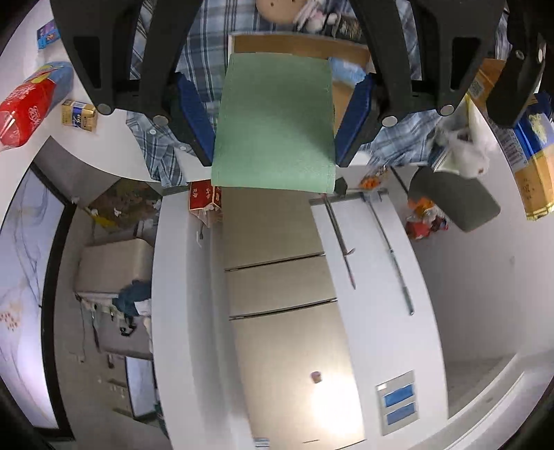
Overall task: Organize soft objects
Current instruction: 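Lower the blue-and-gold pack and green card into the box, open both tools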
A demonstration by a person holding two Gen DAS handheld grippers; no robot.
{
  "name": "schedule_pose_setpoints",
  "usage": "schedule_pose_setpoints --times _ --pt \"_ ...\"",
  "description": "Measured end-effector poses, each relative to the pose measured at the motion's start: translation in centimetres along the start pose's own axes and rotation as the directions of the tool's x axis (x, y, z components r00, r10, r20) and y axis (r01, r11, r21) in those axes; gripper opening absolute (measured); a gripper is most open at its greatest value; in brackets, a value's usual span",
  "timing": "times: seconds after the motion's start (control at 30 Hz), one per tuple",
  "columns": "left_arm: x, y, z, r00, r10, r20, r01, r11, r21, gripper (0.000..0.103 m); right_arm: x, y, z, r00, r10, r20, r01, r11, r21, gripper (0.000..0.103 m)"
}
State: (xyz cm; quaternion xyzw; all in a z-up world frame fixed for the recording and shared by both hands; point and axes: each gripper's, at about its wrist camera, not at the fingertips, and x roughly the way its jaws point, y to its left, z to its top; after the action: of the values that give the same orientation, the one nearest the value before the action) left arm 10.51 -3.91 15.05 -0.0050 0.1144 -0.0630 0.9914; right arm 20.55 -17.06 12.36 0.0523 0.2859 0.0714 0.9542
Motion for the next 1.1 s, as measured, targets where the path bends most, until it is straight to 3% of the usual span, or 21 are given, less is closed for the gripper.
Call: schedule_pose_setpoints --times 0.13,0.27,0.5,0.6,0.77,1.1 --pt "2.8 0.6 -1.0 0.999 0.001 -0.038 0.000 1.000 0.005 0.055 2.5 -1.1 -1.3 0.996 0.070 -0.048 -0.068 0.996 0.058 0.068" --pt "6.0 1.2 -3.8 0.991 0.016 -0.130 -0.014 1.000 0.020 0.055 5.4 -1.5 -3.8 0.992 0.052 -0.113 -0.049 0.999 0.023 0.068" --pt "10.7 2.2 -8.0 0.950 0.034 -0.310 -0.025 0.999 0.031 0.055 9.7 -0.8 -6.8 0.970 0.057 -0.235 -0.062 0.998 -0.013 0.068" --pt "12.2 2.9 -9.5 0.922 0.003 -0.387 -0.006 1.000 -0.006 0.055 11.3 -0.4 -8.0 0.950 0.049 -0.308 -0.064 0.997 -0.039 0.068" --pt "14.0 3.8 -11.4 0.875 0.034 -0.482 -0.041 0.999 -0.005 0.055 13.6 -0.7 -9.7 0.913 0.032 -0.407 -0.049 0.998 -0.031 0.068" --pt "16.0 5.0 -13.6 0.839 -0.004 -0.544 -0.016 0.999 -0.032 0.055 15.7 -1.4 -11.2 0.873 0.050 -0.485 -0.056 0.998 0.002 0.069"
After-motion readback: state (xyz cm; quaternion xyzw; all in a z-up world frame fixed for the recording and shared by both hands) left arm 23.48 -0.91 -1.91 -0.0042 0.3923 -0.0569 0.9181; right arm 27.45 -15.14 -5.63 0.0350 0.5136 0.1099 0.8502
